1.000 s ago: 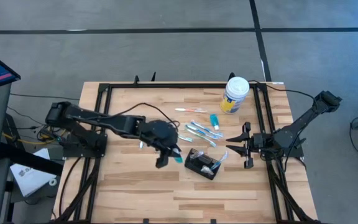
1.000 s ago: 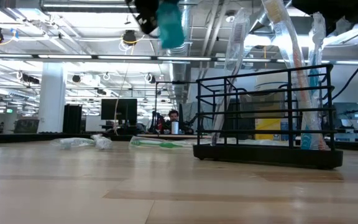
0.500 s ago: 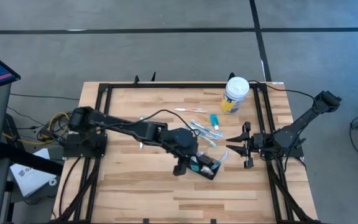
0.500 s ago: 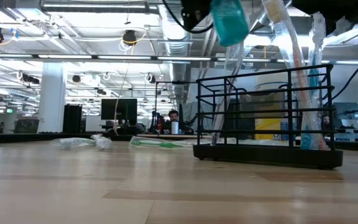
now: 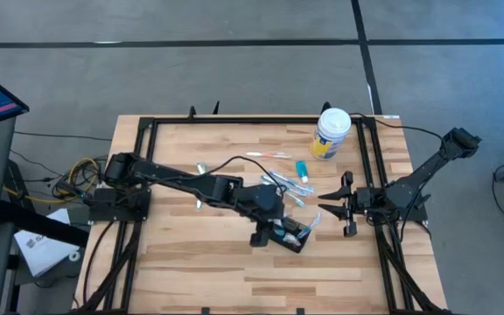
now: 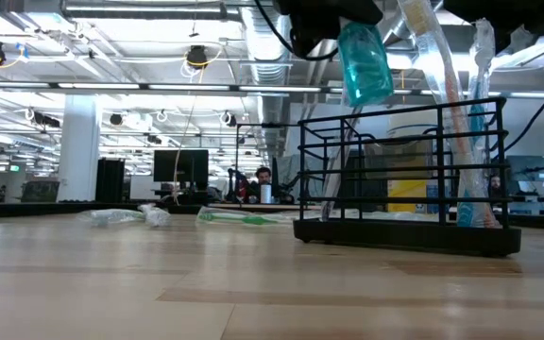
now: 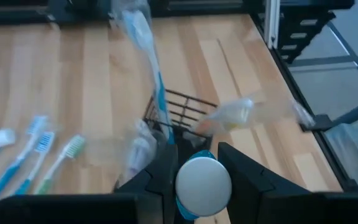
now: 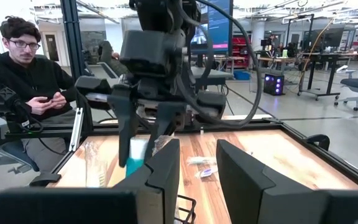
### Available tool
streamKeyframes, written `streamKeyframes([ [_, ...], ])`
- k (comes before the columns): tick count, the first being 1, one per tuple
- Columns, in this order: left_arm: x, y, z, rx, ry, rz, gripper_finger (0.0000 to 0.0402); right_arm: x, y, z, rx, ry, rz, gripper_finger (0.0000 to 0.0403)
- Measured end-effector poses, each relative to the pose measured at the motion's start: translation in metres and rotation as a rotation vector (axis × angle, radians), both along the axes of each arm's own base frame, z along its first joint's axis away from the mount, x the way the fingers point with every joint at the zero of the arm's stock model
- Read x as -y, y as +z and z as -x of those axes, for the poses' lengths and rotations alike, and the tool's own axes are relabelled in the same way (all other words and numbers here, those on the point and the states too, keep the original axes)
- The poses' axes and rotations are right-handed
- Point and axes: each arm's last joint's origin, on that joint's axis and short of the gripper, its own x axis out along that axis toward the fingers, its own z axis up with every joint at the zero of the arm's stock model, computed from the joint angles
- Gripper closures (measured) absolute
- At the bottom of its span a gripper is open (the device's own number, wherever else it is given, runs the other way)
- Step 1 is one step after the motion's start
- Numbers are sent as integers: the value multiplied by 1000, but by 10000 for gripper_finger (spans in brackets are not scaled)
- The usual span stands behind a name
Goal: Pick & Place toothbrushing station
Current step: Put the bottom blue mouthwash into the mesh organizer
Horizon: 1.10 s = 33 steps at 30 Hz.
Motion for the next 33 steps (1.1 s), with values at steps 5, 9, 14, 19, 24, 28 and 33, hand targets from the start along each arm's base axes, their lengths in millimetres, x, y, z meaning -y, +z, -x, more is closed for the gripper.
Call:
streamKeyframes([
  [5, 0, -5, -3, -2, 8, -4, 314, 0, 0, 0, 1, 0, -1, 305],
  [9, 0, -10, -6, -8, 35, -27, 314, 0, 0, 0, 1, 0, 0, 305],
  [14, 0, -17, -8, -26, 45, -34, 314, 0, 0, 0, 2, 0, -2, 305],
  [19, 4, -26, -13, -27, 42, -32, 314, 0, 0, 0, 0, 0, 0, 305],
  [24, 7, -31, -14, -35, 41, -39, 314, 0, 0, 0, 0, 0, 0, 305],
  [28, 10, -35, -15, -44, 38, -45, 314, 0, 0, 0, 0, 0, 0, 305],
  [33, 14, -36, -14, -47, 28, -48, 314, 0, 0, 0, 0, 0, 0, 305],
])
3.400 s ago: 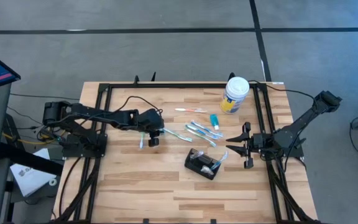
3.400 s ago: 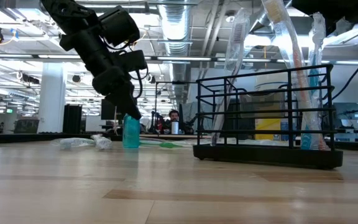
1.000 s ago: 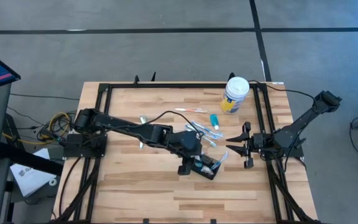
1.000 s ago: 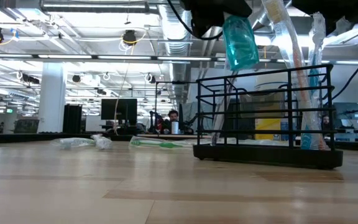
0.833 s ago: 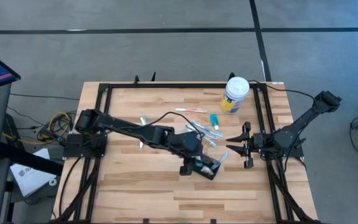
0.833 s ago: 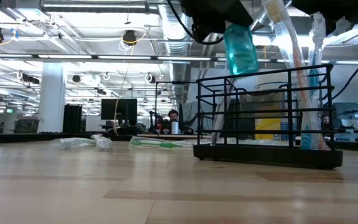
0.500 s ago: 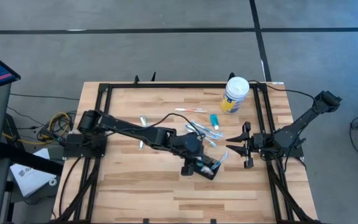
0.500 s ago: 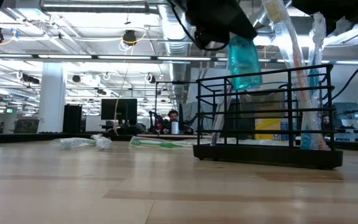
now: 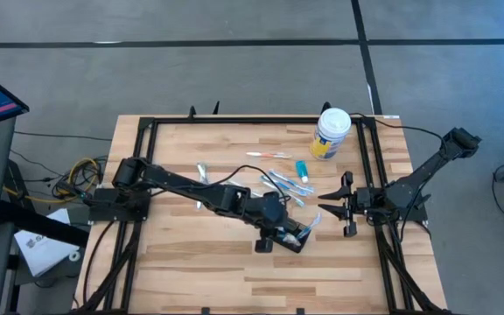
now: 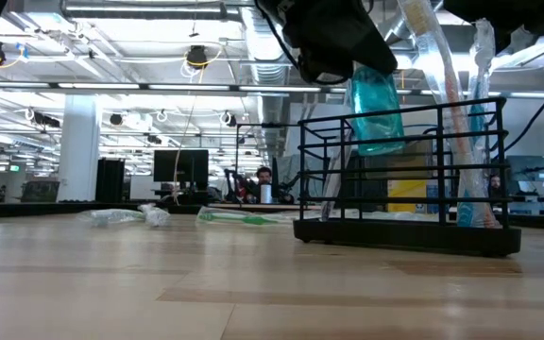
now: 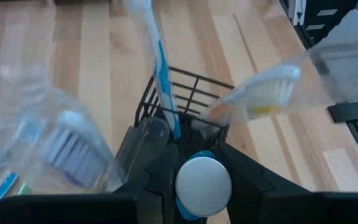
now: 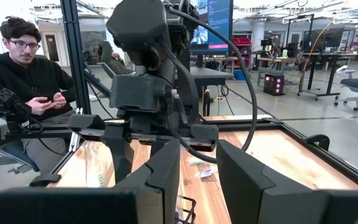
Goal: Pick & Place toothbrushing station
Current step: Put the bottom blue mouthwash into the mesh organizer
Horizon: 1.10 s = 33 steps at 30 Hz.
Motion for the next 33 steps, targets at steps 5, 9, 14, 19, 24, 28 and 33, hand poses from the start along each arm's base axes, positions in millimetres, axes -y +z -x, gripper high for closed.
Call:
streamKeyframes([
  [5, 0, 0, 0, -1, 7, -7, 314, 0, 0, 0, 0, 0, 0, 305],
  [9, 0, -11, -3, -26, 8, -15, 314, 0, 0, 0, 0, 0, 0, 305],
  [14, 0, -22, -6, -45, 6, -23, 314, 0, 0, 0, -3, 0, 2, 305],
  [19, -1, -23, -7, -43, 13, -29, 314, 0, 0, 0, -4, 0, 3, 305],
  [24, -2, -23, -8, -44, 15, -29, 314, 0, 0, 0, -4, 0, 3, 305],
  [28, -2, -23, -8, -44, 15, -29, 314, 0, 0, 0, -4, 0, 3, 305],
  [33, -2, -23, -8, -44, 14, -29, 314, 0, 0, 0, -4, 0, 3, 305],
])
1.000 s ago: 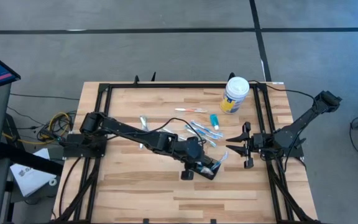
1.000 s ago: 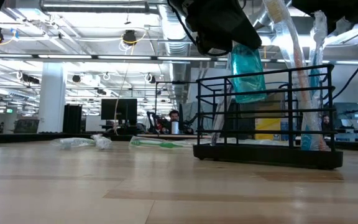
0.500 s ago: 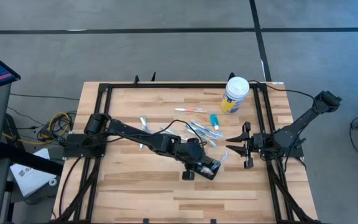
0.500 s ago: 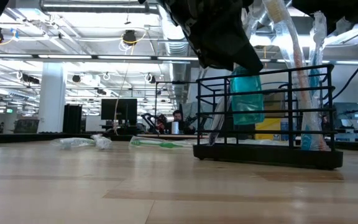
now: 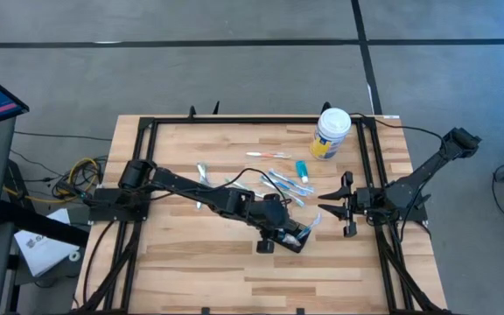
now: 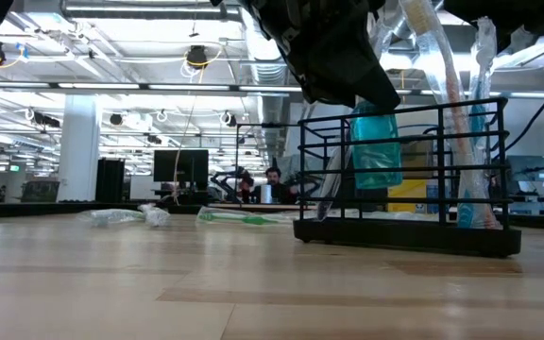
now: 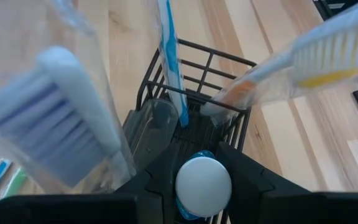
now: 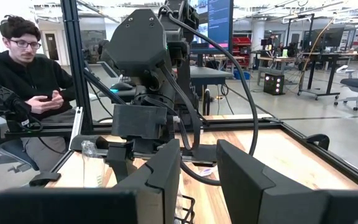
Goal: Pick & Place toothbrushing station
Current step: Put the bottom blue mouthwash into the mesh organizer
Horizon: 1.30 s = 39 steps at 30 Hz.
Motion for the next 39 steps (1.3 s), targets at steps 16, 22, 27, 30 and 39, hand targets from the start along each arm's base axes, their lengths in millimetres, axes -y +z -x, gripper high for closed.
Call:
streamKeyframes([
  [16, -2, -18, -6, -24, 6, -6, 314, 0, 0, 0, -3, 0, 2, 305],
  [22, -2, -17, -7, -22, 7, -5, 314, 0, 0, 0, -4, 0, 3, 305],
  [27, -2, -17, -7, -22, 7, -5, 313, 0, 0, 0, -3, 0, 2, 305],
  [30, -2, -17, -7, -22, 7, -4, 309, 0, 0, 0, -3, 0, 2, 305],
  [39, -1, -17, -7, -23, -9, 12, 297, 0, 0, 0, -3, 0, 2, 305],
])
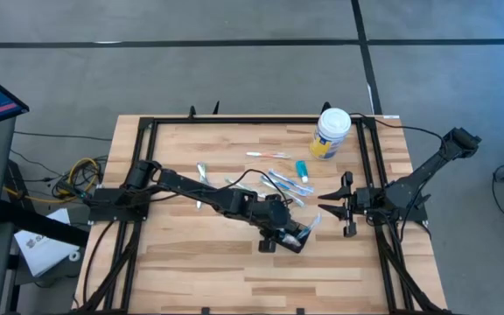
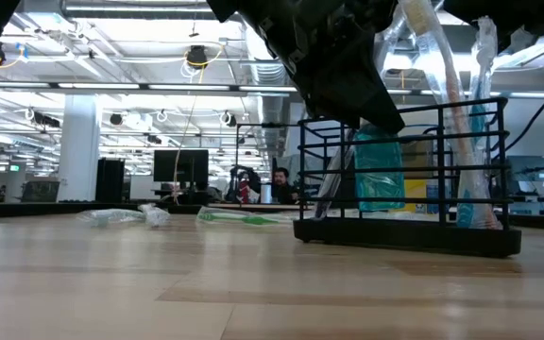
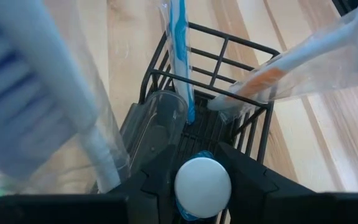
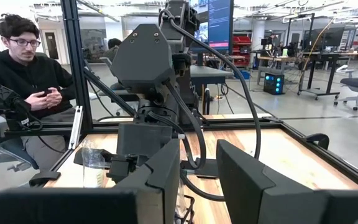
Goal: Pick & Place toothbrushing station
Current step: Put the bottom blue mouthwash into the mesh organizer
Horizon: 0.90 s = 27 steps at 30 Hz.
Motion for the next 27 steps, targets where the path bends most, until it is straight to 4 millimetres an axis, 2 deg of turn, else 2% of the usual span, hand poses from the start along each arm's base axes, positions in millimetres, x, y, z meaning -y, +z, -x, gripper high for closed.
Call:
streamKeyframes([
  [27, 0, 1, -1, 12, -3, 6, 286, 0, 0, 0, -1, 0, 1, 305],
])
